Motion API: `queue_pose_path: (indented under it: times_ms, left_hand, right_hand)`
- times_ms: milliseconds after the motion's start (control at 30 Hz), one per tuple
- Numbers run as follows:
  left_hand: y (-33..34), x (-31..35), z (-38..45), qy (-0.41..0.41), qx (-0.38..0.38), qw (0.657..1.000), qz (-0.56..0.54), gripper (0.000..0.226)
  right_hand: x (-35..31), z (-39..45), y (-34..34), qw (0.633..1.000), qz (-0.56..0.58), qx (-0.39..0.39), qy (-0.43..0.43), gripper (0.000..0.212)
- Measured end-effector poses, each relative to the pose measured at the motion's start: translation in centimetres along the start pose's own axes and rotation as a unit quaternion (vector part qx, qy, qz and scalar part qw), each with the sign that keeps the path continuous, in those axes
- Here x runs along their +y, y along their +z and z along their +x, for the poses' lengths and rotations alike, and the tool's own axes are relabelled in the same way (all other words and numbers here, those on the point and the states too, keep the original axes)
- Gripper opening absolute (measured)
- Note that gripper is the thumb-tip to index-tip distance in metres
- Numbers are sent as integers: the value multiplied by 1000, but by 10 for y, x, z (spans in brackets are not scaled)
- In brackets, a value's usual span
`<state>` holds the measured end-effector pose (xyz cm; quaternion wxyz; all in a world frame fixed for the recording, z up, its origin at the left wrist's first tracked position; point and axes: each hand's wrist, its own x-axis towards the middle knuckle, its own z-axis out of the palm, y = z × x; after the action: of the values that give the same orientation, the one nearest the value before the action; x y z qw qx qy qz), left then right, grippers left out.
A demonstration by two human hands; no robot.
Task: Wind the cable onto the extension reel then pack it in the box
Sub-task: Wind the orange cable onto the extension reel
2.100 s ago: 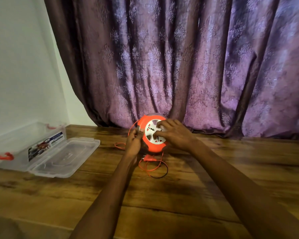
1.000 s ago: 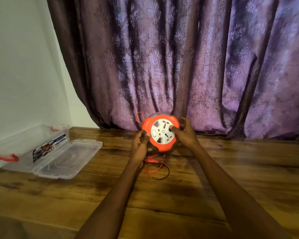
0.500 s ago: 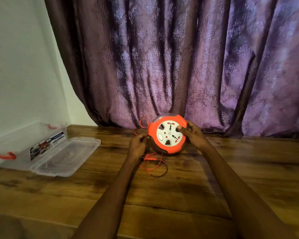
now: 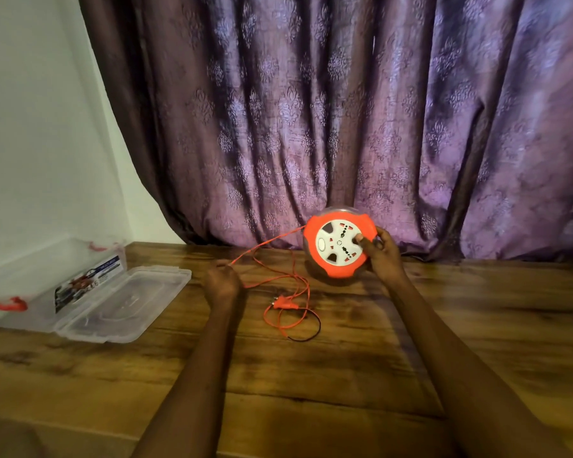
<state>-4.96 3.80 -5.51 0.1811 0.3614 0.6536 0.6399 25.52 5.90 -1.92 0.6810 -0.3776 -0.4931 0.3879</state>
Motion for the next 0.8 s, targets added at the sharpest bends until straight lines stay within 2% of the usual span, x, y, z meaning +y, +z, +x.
queue_pose_path:
  times_ms: [100,167,233,300,333,367,433,500,533,600,733,800]
  left_hand:
    - [0,2,-11,53,-2,993,104,25]
    - [0,9,-20,130,36,975,175,32]
    - [2,20,-26,258,64,949,169,28]
    - [8,26,-32,351,14,931,96,15]
    - [14,27,-38,342,-42,938,48,12]
    - [21,28,-42,294,-104,950,5,15]
    - [32,33,-50,141,-218,963,-71,31]
    - [39,33,-52,40,-293,940,-171,35]
    - [39,32,-50,15,-309,926,-219,28]
    - [35,31,-45,-2,-295,918,-264,19]
    - [33,26,-38,7,-274,910,-312,27]
    - [31,24,-34,-9,-281,907,-313,21]
  right_hand:
    - [-1,-3,8,1000,-4,-11,-1,33]
    - [-1,-5,16,1000,13,-10,0,30]
    - [-2,-6,25,999,41,-4,6,29]
    - [-5,-8,33,999,52,-5,10,28]
    - [-6,-9,36,998,55,-10,10,27]
    - [-8,-10,39,998,56,-15,12,25]
    - [-10,-13,46,998,56,-24,25,27]
    - [-12,-15,52,997,60,-32,35,28]
    - [-11,-15,55,997,60,-37,38,25]
    - [-11,-16,60,997,43,-52,48,17]
    - [-9,-15,66,994,-18,-85,72,20]
    - [-10,-14,68,993,-17,-94,67,23]
